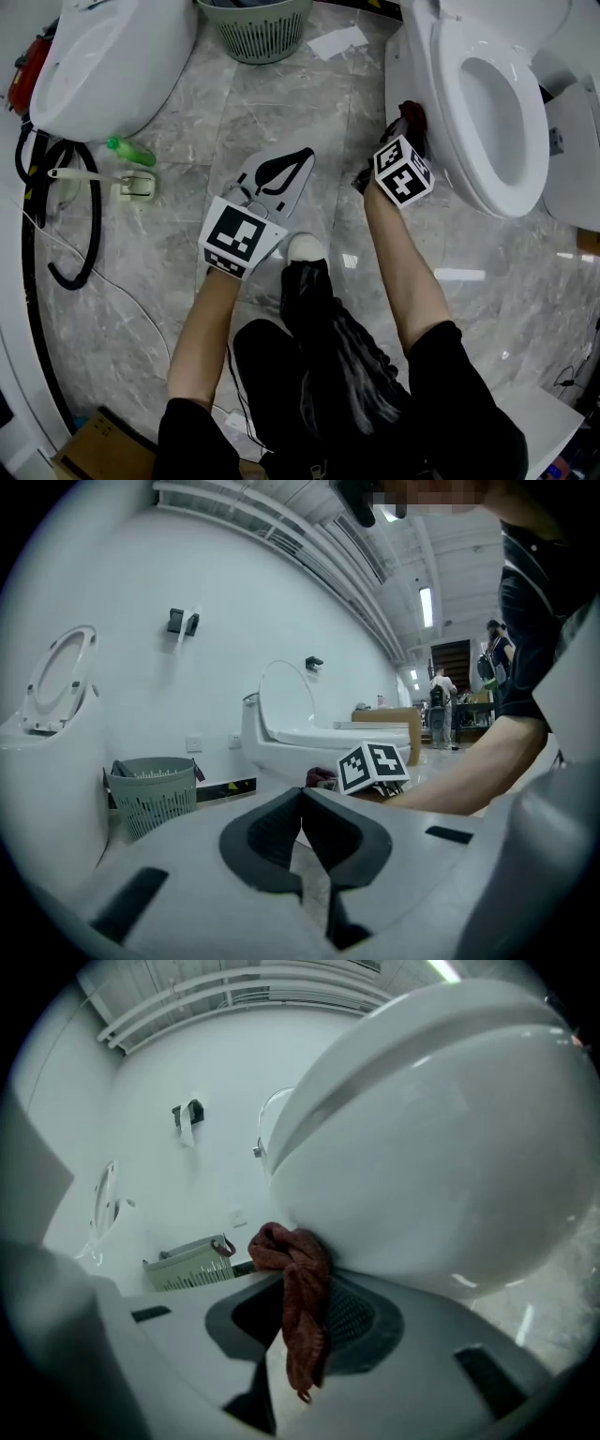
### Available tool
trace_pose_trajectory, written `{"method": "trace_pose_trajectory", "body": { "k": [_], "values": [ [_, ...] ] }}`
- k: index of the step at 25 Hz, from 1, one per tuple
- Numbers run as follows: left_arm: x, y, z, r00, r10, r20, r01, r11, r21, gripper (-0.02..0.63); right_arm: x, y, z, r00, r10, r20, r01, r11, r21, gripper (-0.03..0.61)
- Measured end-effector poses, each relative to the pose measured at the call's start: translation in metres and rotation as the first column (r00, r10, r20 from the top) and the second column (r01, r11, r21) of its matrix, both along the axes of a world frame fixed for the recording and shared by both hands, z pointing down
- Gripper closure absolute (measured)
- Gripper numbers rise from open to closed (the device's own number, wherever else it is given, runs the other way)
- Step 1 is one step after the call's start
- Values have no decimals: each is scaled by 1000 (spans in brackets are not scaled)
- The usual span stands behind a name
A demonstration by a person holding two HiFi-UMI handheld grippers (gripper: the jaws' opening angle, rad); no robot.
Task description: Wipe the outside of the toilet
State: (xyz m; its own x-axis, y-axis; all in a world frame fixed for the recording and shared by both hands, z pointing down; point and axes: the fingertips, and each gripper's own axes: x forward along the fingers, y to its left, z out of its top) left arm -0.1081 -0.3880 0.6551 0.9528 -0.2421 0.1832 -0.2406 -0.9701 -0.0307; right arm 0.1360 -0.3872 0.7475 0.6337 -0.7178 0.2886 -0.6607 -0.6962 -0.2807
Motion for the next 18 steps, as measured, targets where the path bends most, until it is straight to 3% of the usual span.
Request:
{"method": "trace_pose_trajectory", "body": {
  "k": [10,18],
  "values": [
    [8,89,-16,998,45,-38,-44,999,16,612,-11,100,-3,997,-78,26,78,997,-12,480],
    [21,156,-42,997,71,-23,-70,997,43,612,-5,165,-17,969,-245,3,245,968,-55,483]
  ]
}}
